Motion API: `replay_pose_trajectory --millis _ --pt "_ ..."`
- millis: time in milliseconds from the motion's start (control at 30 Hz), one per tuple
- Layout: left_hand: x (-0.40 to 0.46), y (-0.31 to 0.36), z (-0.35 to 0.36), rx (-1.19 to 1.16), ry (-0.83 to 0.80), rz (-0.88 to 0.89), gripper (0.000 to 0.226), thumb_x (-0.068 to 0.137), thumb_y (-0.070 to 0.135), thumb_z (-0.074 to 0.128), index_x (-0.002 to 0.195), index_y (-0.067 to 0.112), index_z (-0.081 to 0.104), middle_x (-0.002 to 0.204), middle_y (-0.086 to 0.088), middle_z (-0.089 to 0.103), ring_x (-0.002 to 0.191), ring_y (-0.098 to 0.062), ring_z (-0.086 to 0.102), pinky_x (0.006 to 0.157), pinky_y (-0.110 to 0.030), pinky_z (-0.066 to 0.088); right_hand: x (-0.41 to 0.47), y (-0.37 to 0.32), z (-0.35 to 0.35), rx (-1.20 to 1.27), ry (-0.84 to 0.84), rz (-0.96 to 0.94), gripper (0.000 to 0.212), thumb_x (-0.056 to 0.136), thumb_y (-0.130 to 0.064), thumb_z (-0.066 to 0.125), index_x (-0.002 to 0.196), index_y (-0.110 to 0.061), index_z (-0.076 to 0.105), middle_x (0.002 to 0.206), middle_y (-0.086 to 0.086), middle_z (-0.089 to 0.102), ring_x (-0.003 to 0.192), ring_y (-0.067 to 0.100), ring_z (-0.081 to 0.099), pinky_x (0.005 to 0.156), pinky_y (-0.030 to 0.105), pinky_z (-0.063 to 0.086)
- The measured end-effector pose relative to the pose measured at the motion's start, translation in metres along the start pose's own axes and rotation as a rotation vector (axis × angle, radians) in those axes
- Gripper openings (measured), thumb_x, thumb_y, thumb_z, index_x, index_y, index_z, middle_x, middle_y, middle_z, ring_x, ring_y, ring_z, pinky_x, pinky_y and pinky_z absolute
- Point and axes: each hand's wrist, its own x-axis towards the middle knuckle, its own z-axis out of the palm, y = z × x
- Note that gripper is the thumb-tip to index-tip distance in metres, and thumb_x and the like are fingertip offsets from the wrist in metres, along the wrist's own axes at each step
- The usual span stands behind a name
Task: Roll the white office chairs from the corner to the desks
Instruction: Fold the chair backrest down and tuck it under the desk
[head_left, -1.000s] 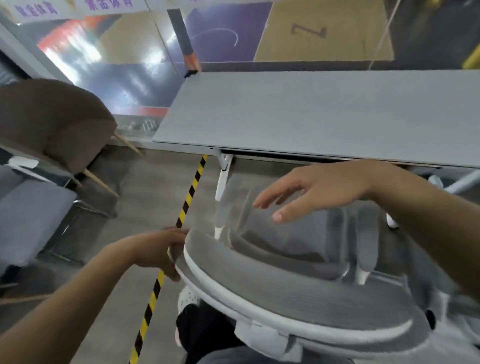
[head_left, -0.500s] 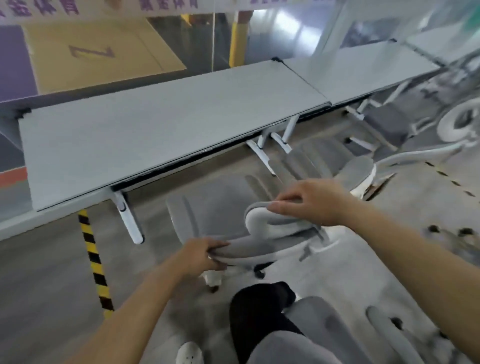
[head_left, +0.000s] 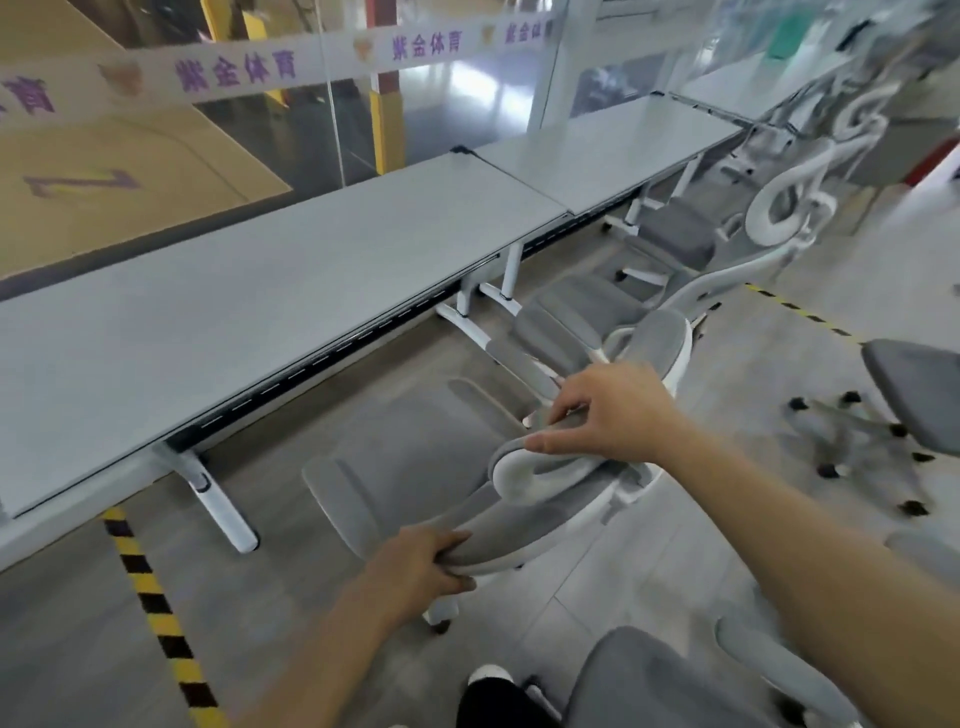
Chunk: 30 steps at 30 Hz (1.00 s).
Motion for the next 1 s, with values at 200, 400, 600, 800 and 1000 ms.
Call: replay_pose_trajectory --millis 200,400,600,800,1000 --pt "-0.002 0.007 0.015 0.062 0.065 0.037 0.063 0.071 0.053 0.073 0.130 0.048 0.051 0.126 0.032 0.052 0.117 0.007 0.049 0.091 -0.014 0.039 -0.010 0.017 0.004 0.027 0.027 -0.060 0.082 0.060 -0.102 0.023 0.082 -0.040 0.073 0.089 -0.022 0.066 0.085 0.002 0.057 0.073 0.032 0.048" --pt "-0.002 0.021 0.009 0.187 0.046 0.073 0.063 0.081 0.052 0.066 0.138 0.046 0.041 0.125 0.037 0.034 0.122 0.011 0.039 0.090 -0.001 0.028 -0.008 0.023 0.028 0.173 0.391 -0.054 0.049 0.084 -0.072 0.045 0.094 -0.036 0.076 0.111 -0.017 0.068 0.115 0.011 0.056 0.101 0.037 0.040" --pt "0.004 0.016 0.009 0.122 -0.055 0.179 0.061 0.085 0.042 0.066 0.131 0.064 0.033 0.141 0.036 0.037 0.128 0.014 0.034 0.106 -0.012 0.030 -0.054 -0.002 0.060 1.090 0.722 0.754 0.088 0.070 -0.053 0.074 0.145 -0.053 0.027 0.159 -0.016 0.011 0.146 0.013 0.019 0.116 0.049 0.028" --pt "-0.002 0.003 0.022 0.160 0.027 0.335 0.057 0.091 0.040 0.058 0.142 0.046 0.035 0.140 0.020 0.048 0.122 -0.002 0.047 0.098 -0.007 0.031 -0.041 -0.012 0.055 1.448 0.578 0.872 0.093 0.057 -0.042 0.073 0.130 -0.072 0.023 0.135 0.004 0.045 0.120 0.032 0.050 0.096 0.052 0.050" --pt "-0.025 -0.036 0.021 0.157 0.041 0.407 0.055 0.094 0.041 0.055 0.145 0.041 0.035 0.146 0.014 0.045 0.128 -0.009 0.047 0.104 -0.021 0.034 -0.049 -0.060 0.059 1.337 0.617 0.959 0.056 0.066 -0.041 0.065 0.117 -0.053 0.044 0.120 0.008 0.057 0.103 0.033 0.059 0.068 0.037 0.048"
